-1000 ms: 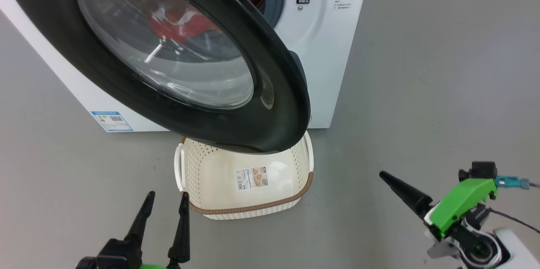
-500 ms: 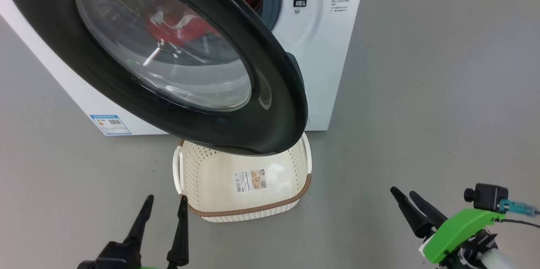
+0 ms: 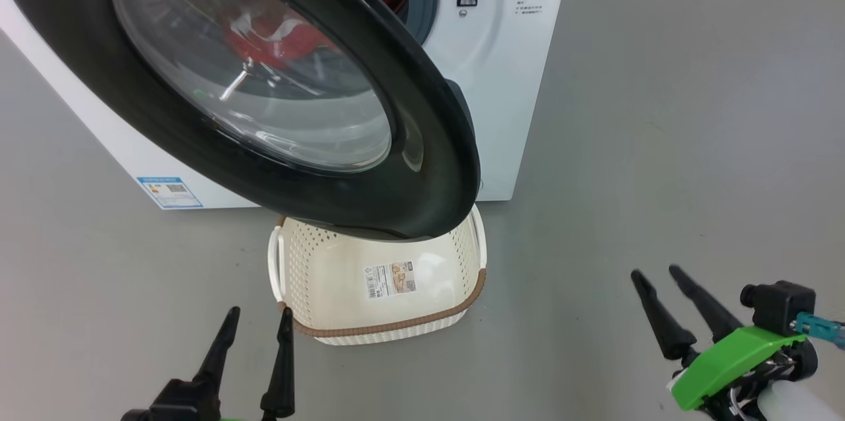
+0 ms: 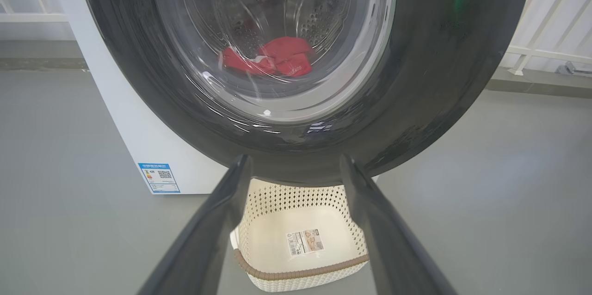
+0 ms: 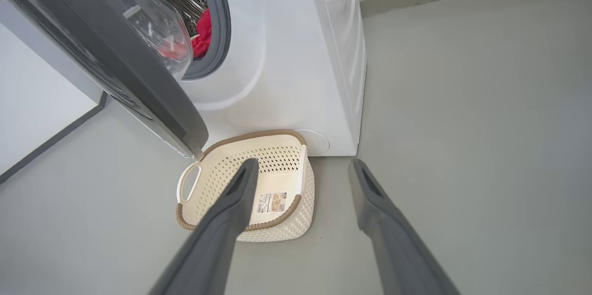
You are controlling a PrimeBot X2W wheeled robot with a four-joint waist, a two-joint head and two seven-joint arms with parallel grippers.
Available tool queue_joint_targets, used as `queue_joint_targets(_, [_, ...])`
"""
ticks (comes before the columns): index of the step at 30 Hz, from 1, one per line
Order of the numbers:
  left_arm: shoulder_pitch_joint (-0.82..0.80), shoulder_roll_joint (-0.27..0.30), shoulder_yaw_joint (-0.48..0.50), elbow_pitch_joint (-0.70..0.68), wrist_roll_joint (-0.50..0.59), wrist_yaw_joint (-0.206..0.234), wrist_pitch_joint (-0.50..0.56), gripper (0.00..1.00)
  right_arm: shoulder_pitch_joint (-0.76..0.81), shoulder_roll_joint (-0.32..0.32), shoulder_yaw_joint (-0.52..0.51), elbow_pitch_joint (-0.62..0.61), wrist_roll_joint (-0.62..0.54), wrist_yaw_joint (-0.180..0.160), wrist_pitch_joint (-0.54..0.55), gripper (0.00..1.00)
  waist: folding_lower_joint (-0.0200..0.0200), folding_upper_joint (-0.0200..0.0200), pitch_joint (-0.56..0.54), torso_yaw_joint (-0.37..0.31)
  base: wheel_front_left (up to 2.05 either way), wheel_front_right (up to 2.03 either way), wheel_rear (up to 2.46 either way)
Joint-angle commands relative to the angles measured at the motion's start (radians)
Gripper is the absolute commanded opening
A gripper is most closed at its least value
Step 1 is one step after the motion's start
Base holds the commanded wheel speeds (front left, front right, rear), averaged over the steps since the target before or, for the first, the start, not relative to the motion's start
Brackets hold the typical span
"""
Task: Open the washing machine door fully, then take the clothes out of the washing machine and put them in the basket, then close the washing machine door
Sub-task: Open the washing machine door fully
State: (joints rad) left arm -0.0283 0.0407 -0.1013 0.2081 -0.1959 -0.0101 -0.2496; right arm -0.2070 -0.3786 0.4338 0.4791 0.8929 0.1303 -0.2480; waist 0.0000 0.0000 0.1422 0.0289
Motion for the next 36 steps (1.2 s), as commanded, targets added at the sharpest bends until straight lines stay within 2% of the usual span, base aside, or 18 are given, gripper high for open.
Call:
queue_joint_targets(1, [-0.013,0.009,0.032,-0.022,0.002,0.000,-0.012,1.00,0.029,0.011,-0.037,-0.037,-0.058,0.000,-0.013,1.00,0.0000,0.0000,0.000,0.001,0.00,0.00,0.00])
queue_joint_targets(5, [-0.013,0.009,0.032,-0.022,0.004,0.001,-0.012,1.00,0.084,0.055,-0.148,-0.090,-0.186,0.000,-0.014,1.00,0.0000,0.0000,-0.002,0.002,0.00,0.00,0.00])
queue_joint_targets(6, [-0.013,0.009,0.032,-0.022,0.004,0.001,-0.012,1.00,0.084,0.055,-0.148,-0.090,-0.186,0.000,-0.014,1.00,0.0000,0.0000,-0.002,0.002,0.00,0.00,0.00])
queue_joint_targets(12, [-0.011,0.009,0.034,-0.027,0.003,0.000,-0.012,1.00,0.158,0.138,-0.322,-0.189,-0.341,0.000,-0.014,1.00,0.0000,0.0000,-0.007,0.002,0.00,0.00,0.00])
queue_joint_targets(18, [-0.010,0.009,0.033,-0.034,0.001,0.000,-0.012,1.00,0.214,0.211,-0.426,-0.296,-0.458,0.000,-0.014,1.00,0.0000,0.0000,-0.013,0.006,0.00,0.00,0.00])
queue_joint_targets(21, [-0.007,0.009,0.032,-0.042,0.002,0.002,-0.012,1.00,0.254,0.238,-0.446,-0.332,-0.495,0.000,-0.014,1.00,0.0000,0.0000,-0.015,0.009,0.00,0.00,0.00])
queue_joint_targets(36, [-0.001,0.009,0.030,-0.049,0.004,0.002,-0.012,1.00,0.267,0.248,-0.432,-0.315,-0.519,0.000,-0.014,1.00,0.0000,0.0000,-0.020,0.007,0.00,0.00,0.00])
